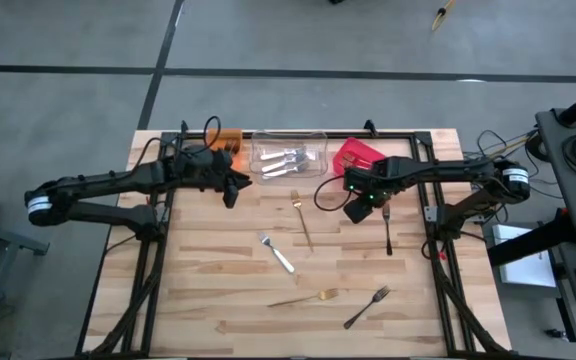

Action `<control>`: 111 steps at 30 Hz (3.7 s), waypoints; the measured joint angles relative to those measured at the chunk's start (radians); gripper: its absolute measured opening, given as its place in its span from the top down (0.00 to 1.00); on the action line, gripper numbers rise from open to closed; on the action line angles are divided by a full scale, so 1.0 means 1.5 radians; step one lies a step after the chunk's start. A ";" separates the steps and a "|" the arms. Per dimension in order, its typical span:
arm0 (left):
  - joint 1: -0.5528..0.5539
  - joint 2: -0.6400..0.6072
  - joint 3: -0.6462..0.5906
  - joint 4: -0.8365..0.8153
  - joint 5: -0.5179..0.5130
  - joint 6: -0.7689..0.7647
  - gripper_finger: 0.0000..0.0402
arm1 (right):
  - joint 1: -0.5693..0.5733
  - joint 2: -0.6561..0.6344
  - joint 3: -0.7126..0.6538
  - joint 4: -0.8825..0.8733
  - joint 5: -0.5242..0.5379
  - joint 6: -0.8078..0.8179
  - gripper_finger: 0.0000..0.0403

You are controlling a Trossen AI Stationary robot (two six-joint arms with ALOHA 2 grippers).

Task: Sort silverware by color (type)
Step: Put the black fork into the orange bin

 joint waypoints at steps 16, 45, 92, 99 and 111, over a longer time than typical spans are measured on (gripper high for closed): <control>-0.008 0.000 0.000 0.000 0.000 0.000 0.81 | 0.000 -0.001 -0.192 -0.021 -0.077 0.123 0.53; -0.008 0.000 0.000 0.002 0.000 0.001 0.81 | 0.000 -0.002 -0.268 0.148 -0.075 0.168 0.71; -0.037 0.106 0.001 0.345 0.001 0.073 0.80 | 0.006 -0.015 -0.122 0.947 0.068 -0.347 0.98; -0.042 0.163 0.001 0.472 0.017 0.119 0.72 | 0.012 0.025 -0.122 1.036 0.150 -0.403 0.98; -0.042 0.241 0.001 0.598 -0.038 0.211 0.54 | 0.057 0.111 -0.122 1.177 0.281 -0.463 0.98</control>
